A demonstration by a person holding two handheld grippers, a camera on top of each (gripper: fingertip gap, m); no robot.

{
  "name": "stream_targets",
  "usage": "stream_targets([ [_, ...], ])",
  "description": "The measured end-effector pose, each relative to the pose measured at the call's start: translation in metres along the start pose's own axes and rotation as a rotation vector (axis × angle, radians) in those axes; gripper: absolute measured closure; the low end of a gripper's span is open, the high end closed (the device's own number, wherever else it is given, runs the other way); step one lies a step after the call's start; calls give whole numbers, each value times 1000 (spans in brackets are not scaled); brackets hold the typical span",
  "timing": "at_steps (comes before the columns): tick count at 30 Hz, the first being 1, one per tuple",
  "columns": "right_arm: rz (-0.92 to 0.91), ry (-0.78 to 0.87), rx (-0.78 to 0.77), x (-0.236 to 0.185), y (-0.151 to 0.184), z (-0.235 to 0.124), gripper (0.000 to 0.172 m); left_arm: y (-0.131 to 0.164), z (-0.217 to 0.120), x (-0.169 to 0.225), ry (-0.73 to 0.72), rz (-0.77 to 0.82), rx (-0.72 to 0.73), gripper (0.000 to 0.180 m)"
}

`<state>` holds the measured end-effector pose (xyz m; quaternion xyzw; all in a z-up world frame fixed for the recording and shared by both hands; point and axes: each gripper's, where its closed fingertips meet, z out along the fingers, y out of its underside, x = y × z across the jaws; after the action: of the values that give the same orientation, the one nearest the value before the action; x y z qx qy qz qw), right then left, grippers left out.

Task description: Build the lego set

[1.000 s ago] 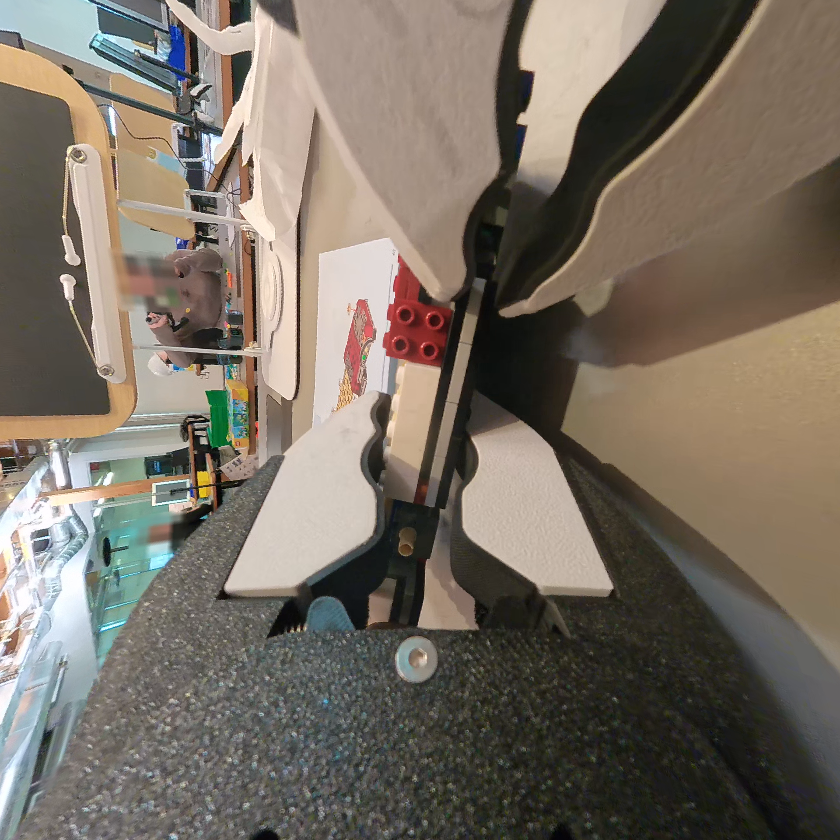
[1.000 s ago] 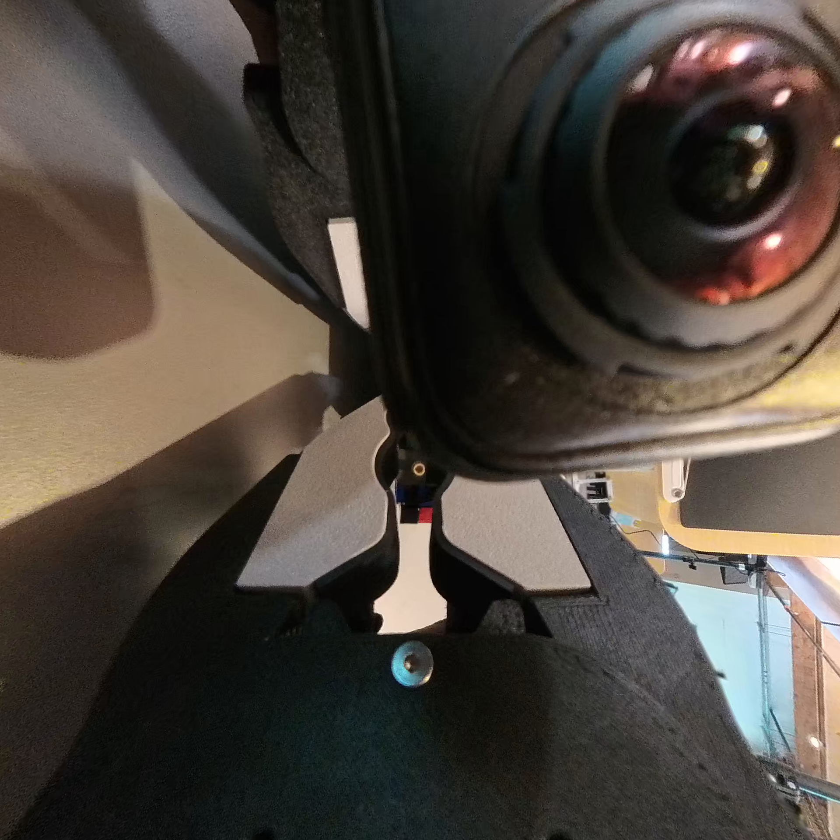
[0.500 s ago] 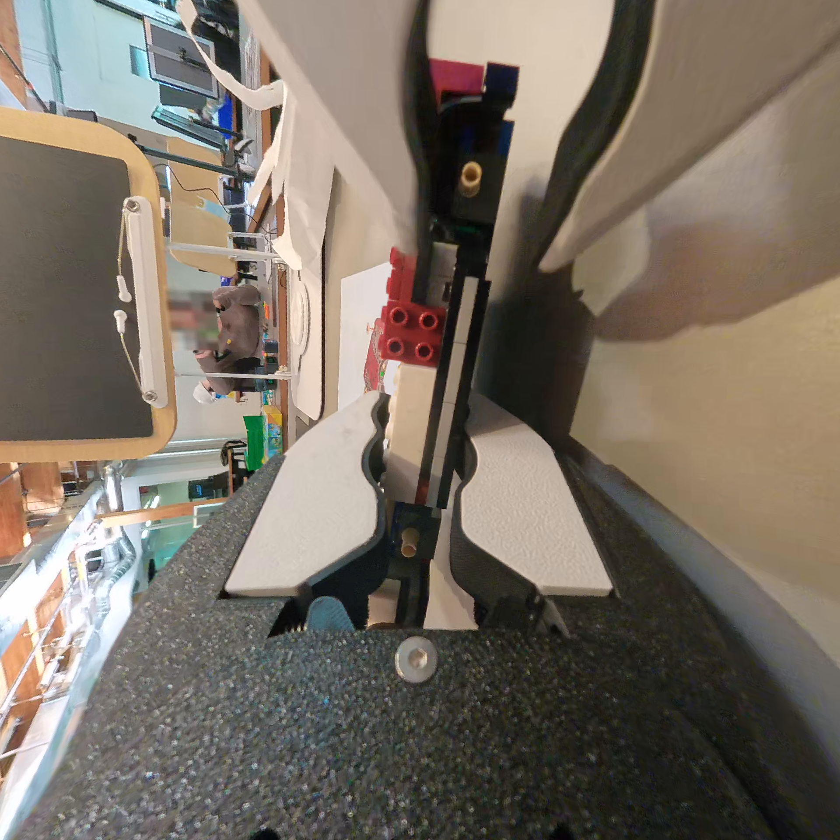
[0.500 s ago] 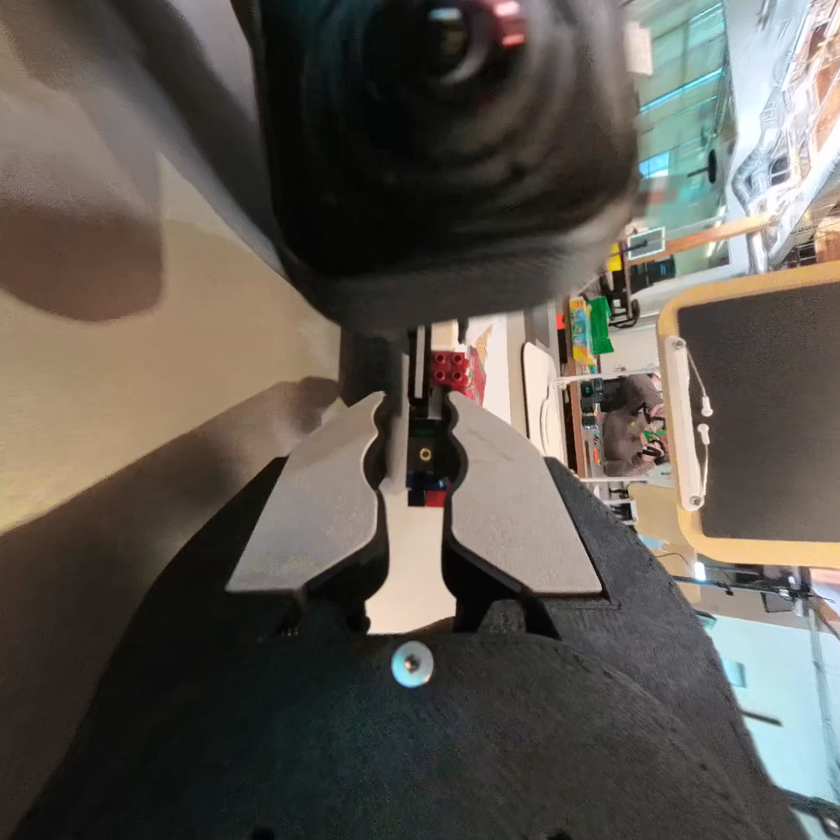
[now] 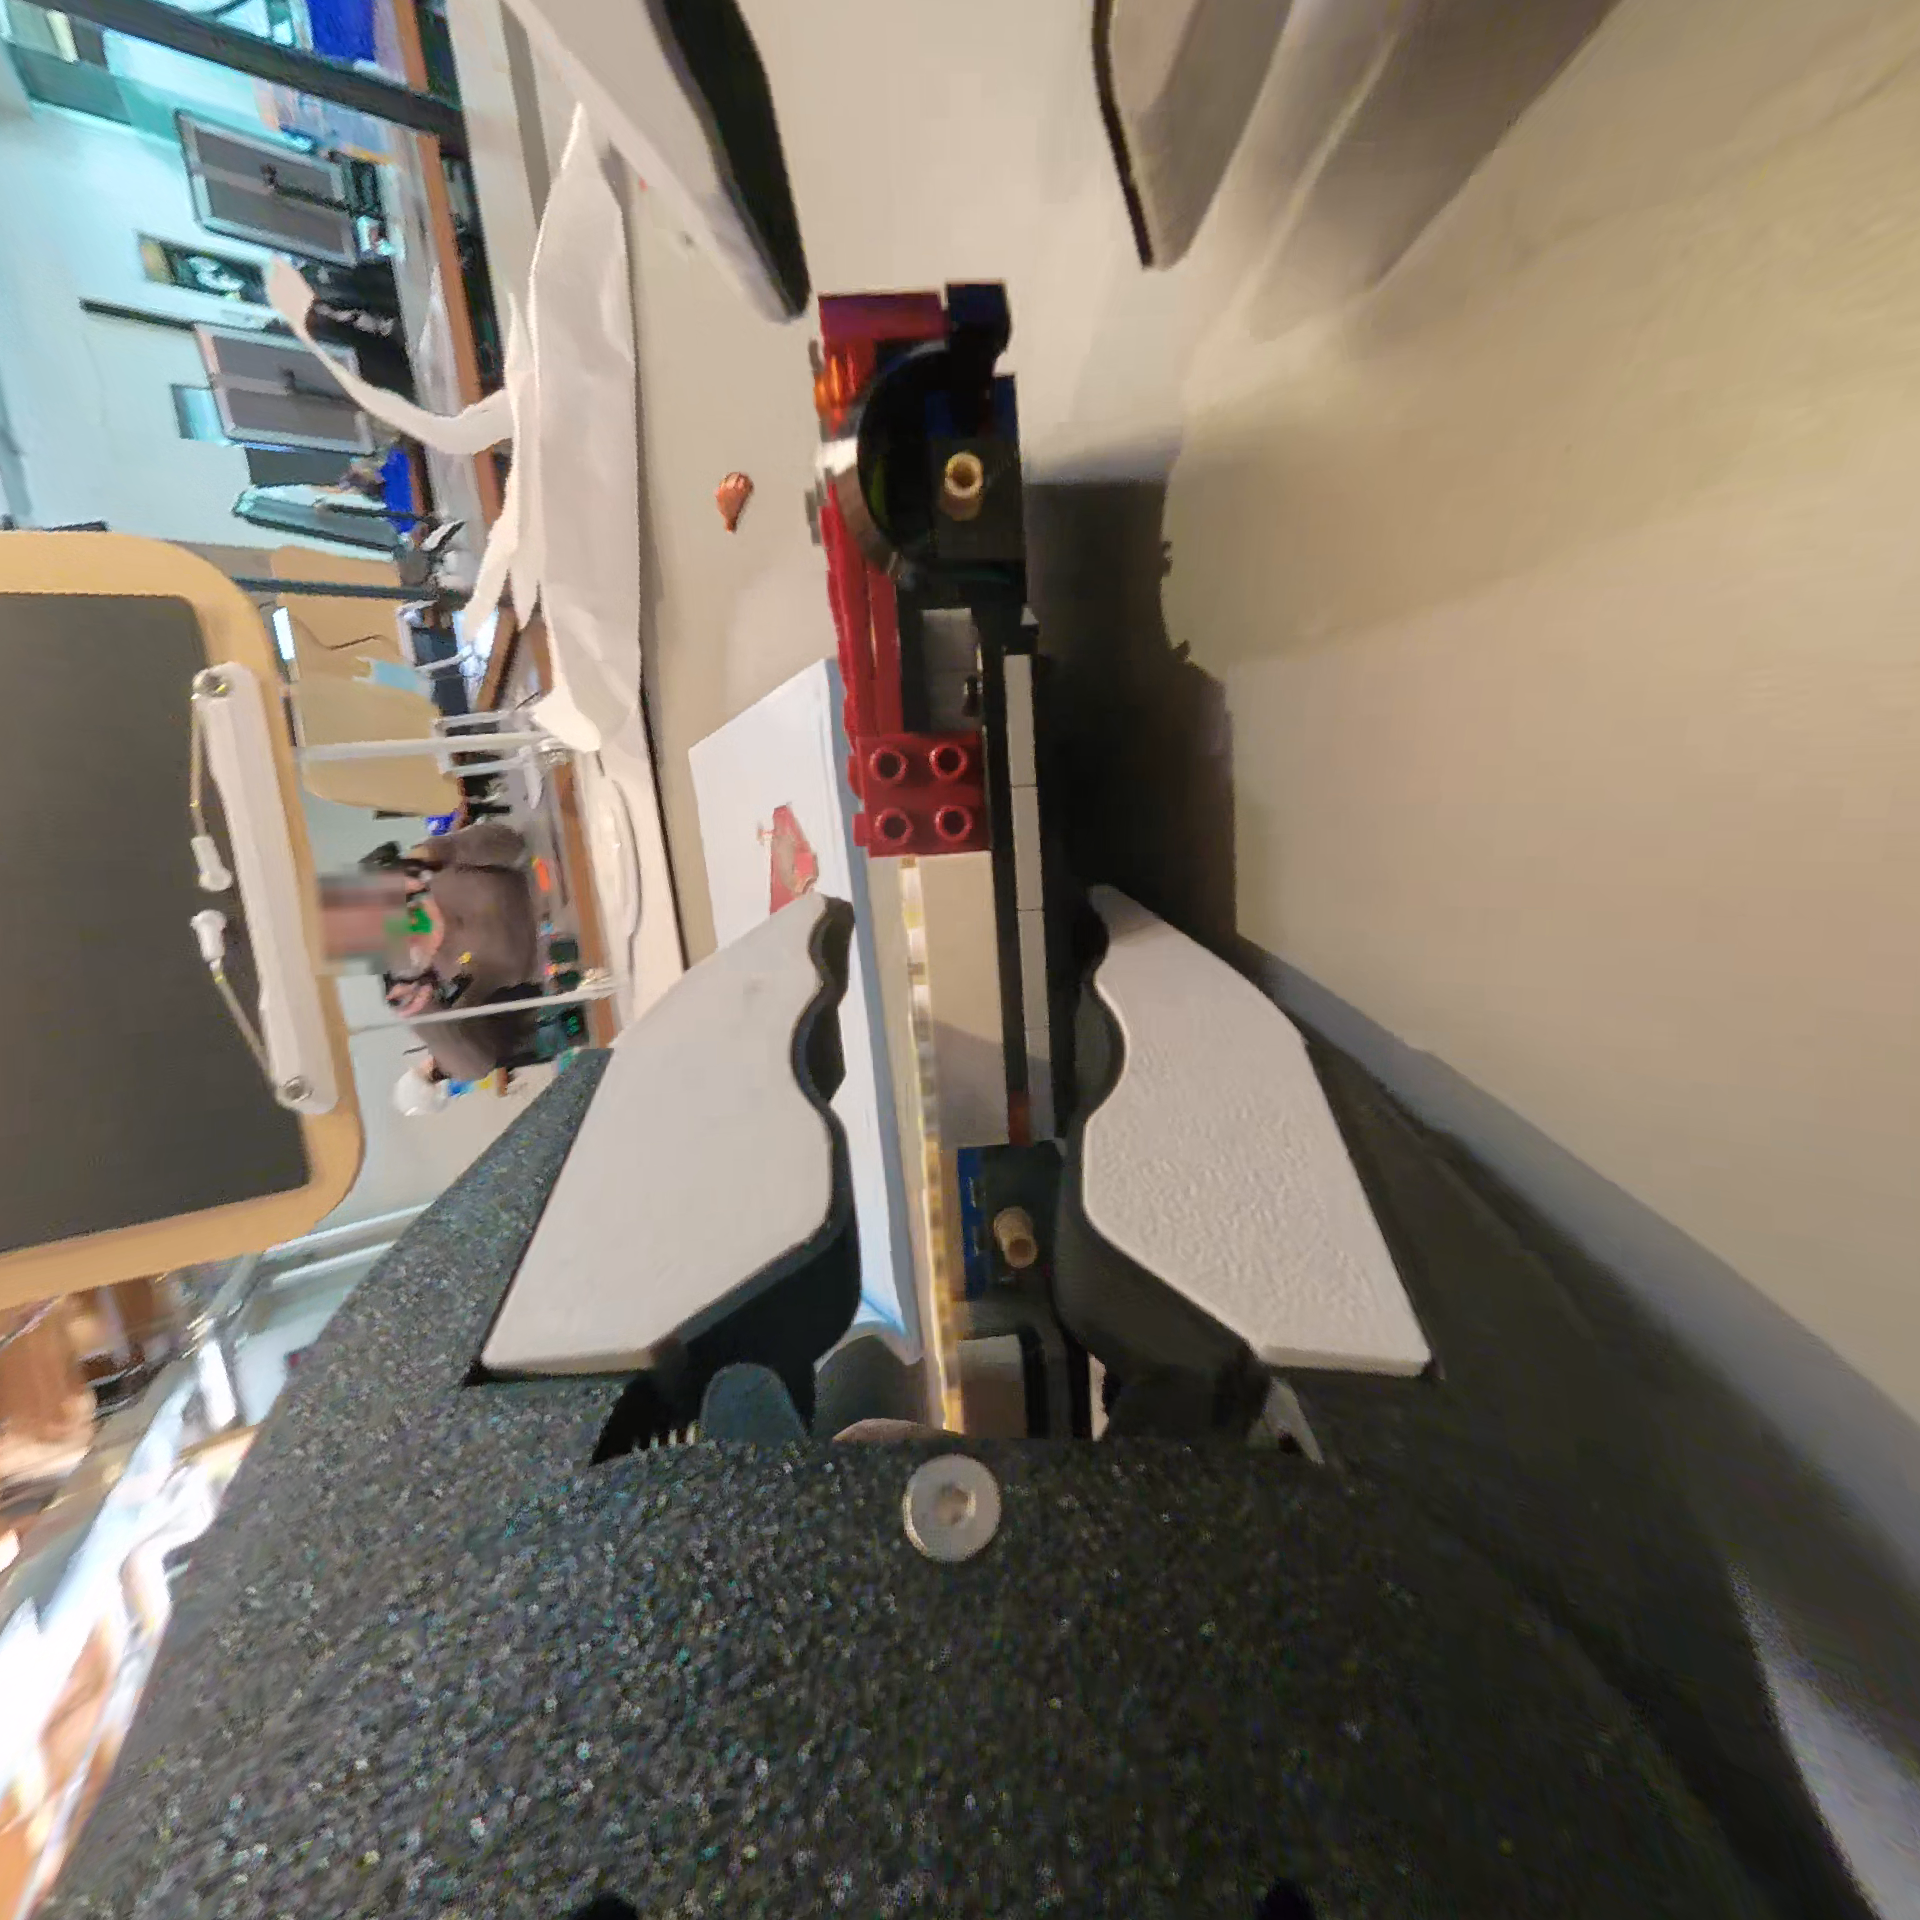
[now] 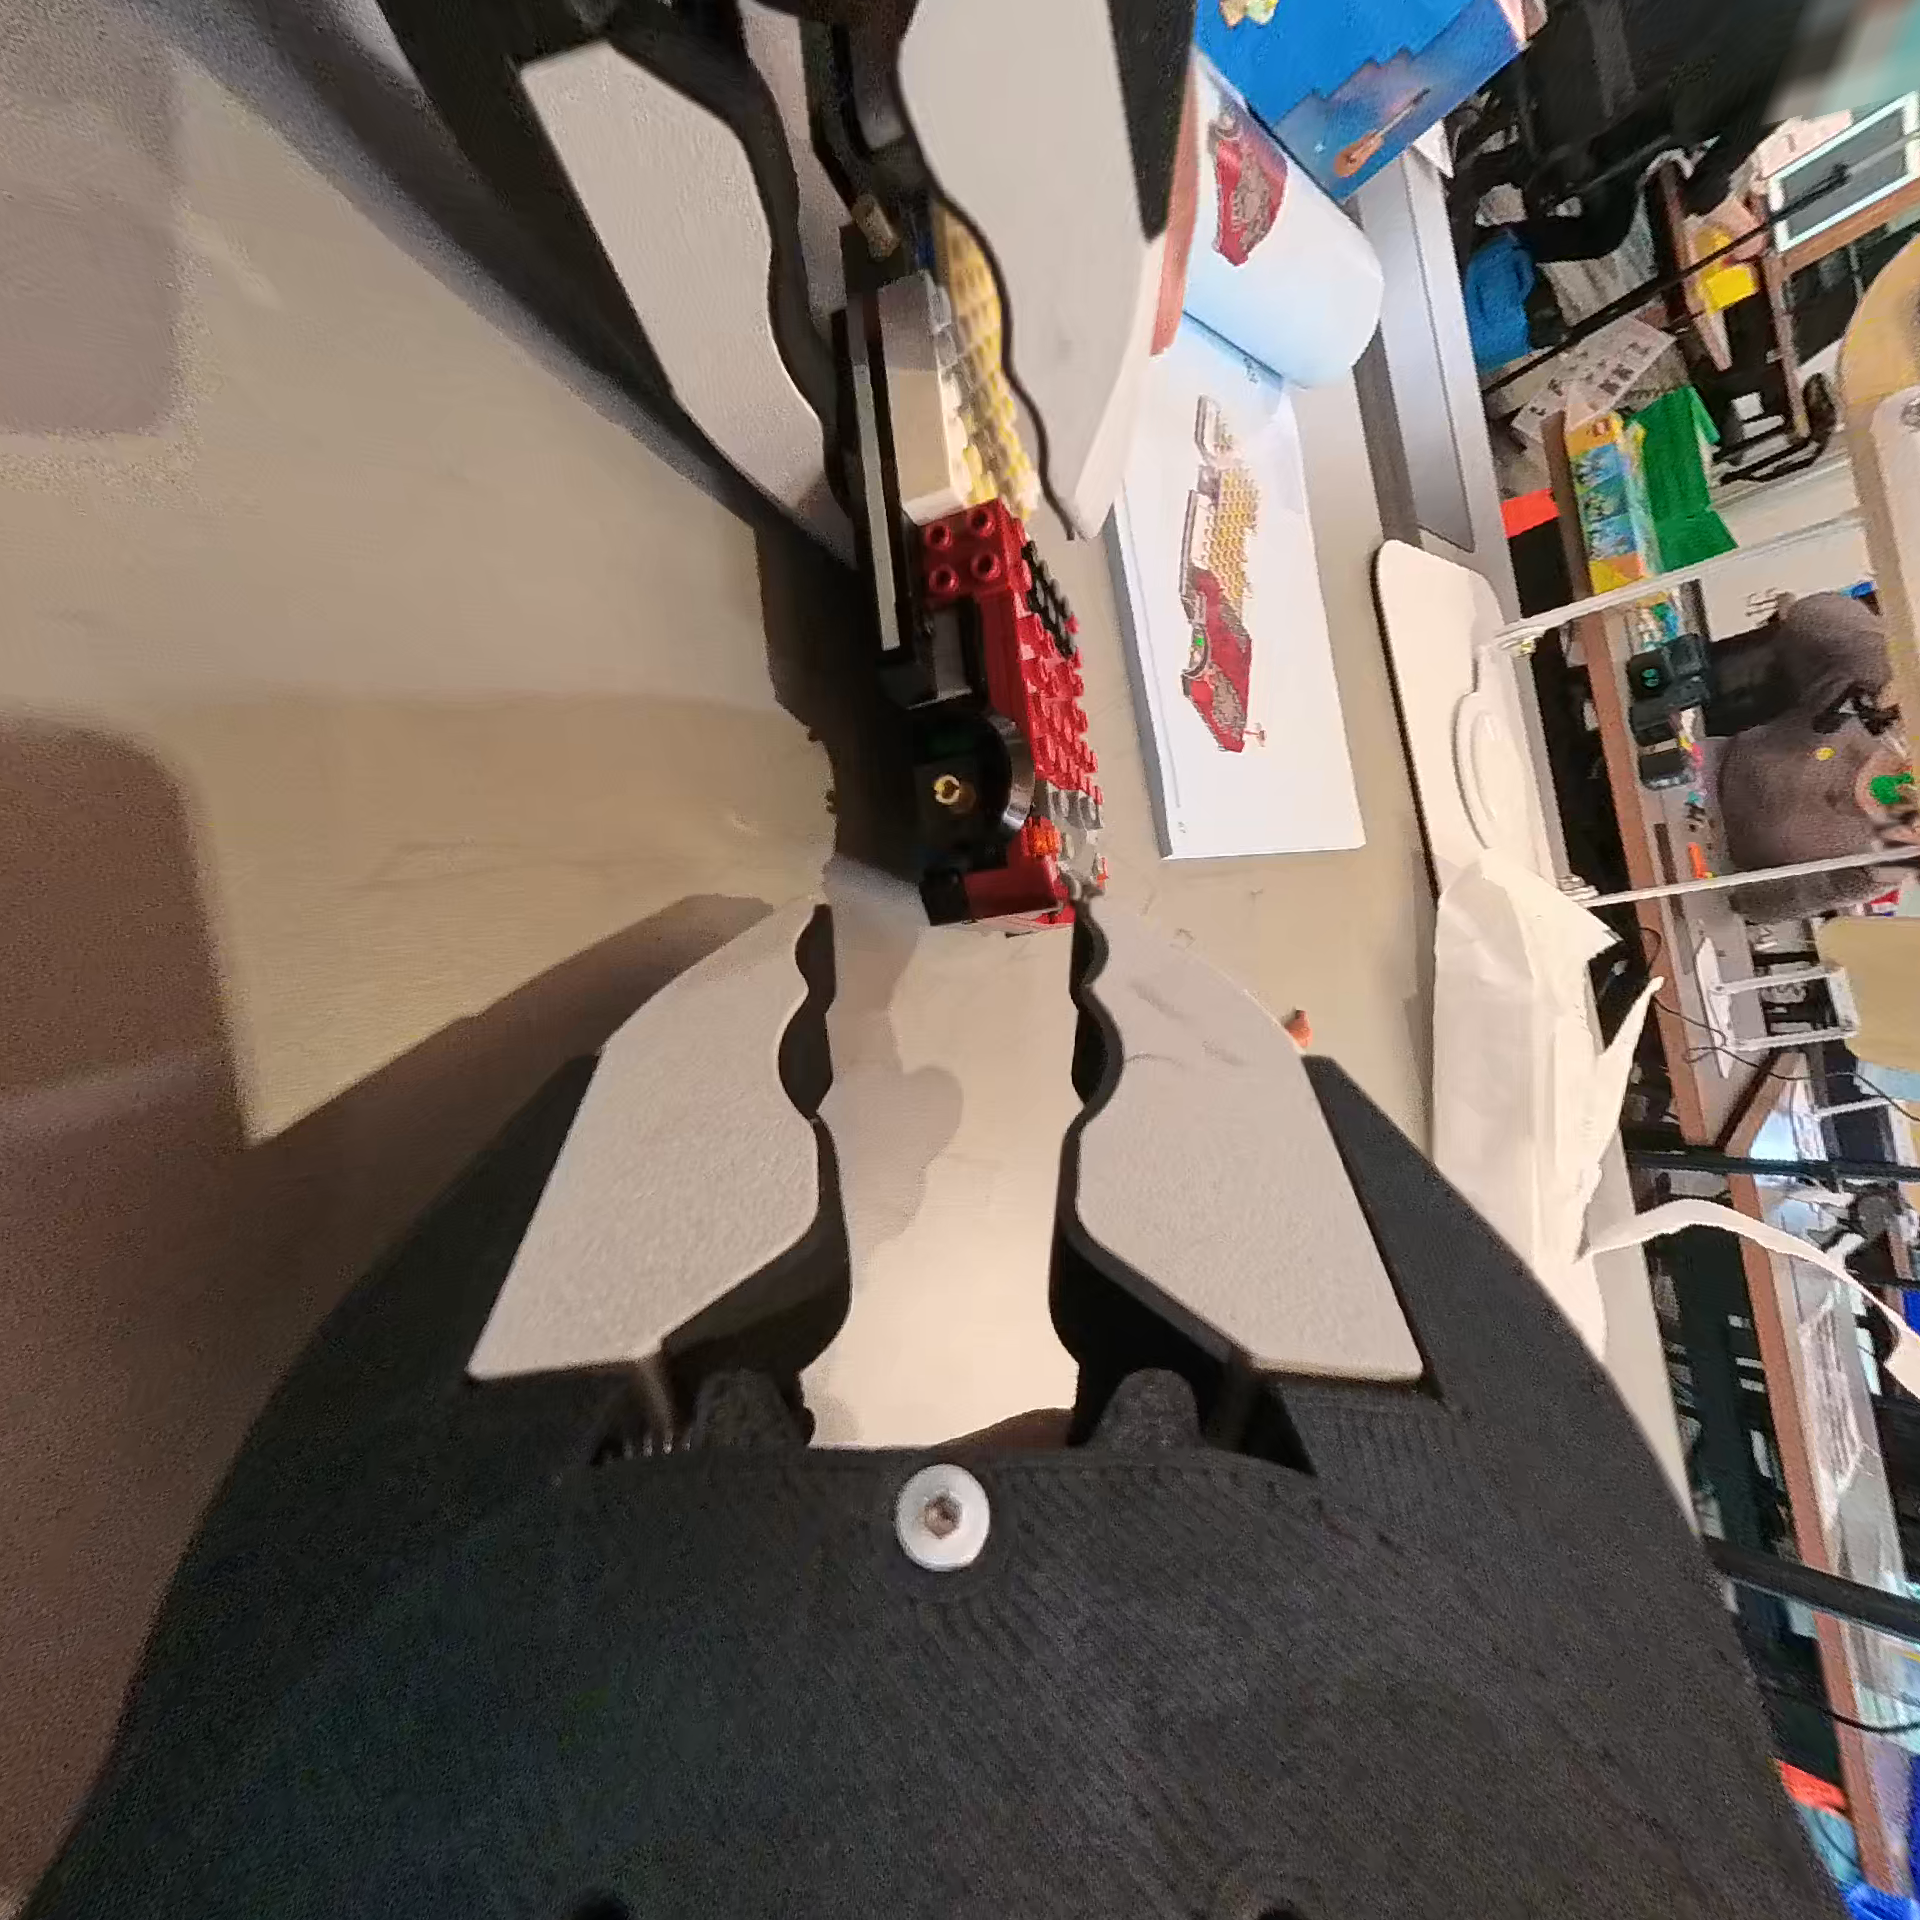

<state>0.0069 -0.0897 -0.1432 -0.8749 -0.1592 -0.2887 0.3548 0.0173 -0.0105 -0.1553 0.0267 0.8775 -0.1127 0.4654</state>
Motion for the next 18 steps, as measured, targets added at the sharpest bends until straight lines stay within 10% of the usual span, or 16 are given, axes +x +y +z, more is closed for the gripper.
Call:
stream_targets([
  [18, 261, -226, -23, -16, 4, 0, 122, -4, -25, 21, 300, -216, 128, 124],
])
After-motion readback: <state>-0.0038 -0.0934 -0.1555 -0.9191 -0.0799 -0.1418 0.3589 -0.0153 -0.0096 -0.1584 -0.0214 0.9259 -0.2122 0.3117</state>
